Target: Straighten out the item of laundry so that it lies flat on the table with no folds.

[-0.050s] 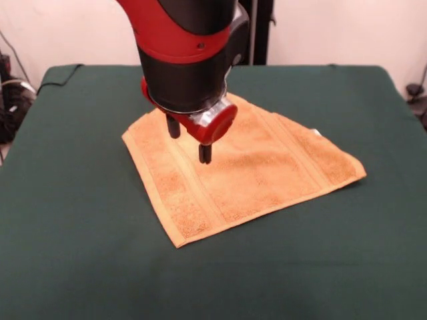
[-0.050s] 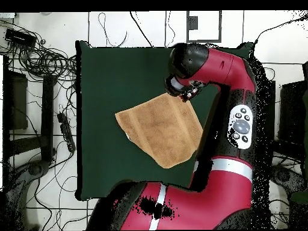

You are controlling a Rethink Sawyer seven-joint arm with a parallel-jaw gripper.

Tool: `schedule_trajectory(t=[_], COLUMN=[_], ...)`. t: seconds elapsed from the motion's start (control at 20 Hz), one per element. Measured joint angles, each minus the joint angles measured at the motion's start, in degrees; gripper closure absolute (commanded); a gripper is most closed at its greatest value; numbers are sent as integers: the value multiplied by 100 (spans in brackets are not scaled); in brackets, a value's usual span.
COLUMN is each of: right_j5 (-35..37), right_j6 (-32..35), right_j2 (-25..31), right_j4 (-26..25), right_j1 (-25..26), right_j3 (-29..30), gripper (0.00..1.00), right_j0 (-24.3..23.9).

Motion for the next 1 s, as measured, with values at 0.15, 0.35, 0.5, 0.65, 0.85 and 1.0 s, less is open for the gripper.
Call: schedule_trajectory(t=[0.15,0.35,0.5,0.65,0.85,1.0], right_j5=[-182,-556,-824,-948,-1049,-1056], right_j6=[0,0,0,0,0,0], right_j2=[0,0,2,2,2,2], right_j4=[-9,-28,-42,-55,-67,-75], right_j1=[-49,-103,-100,-97,-85,-86], right_j3=[146,389,527,598,633,636], gripper=[0,0,0,0,0,0], right_j0=[-6,-18,-38,-58,-102,-138])
